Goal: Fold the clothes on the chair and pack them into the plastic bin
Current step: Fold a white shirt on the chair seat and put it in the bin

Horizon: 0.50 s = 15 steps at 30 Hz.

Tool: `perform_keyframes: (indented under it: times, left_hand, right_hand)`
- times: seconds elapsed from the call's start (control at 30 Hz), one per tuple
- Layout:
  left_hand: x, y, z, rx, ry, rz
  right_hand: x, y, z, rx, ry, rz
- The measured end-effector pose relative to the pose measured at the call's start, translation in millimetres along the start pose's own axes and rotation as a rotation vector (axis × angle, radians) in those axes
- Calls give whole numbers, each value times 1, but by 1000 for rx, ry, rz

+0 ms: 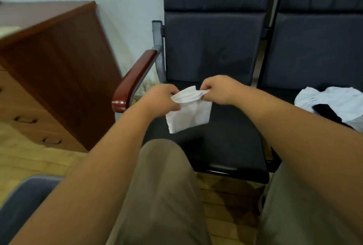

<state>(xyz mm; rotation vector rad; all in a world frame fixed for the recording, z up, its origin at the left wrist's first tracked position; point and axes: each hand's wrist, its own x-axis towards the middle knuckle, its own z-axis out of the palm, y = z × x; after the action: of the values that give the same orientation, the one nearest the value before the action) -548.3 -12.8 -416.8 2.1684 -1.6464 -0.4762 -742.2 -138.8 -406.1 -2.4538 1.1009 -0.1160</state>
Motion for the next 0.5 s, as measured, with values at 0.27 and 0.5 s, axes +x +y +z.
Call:
perform_keyframes:
  times: [0.27,0.5]
  left_hand:
    - [-107,-77,-64,-59,191,-247]
    - [-216,-171,-64,-112,209,-496]
  right_hand:
    - [14,-149,43,-154,-93,-209]
    - [12,-260,138,-271,-216,-465]
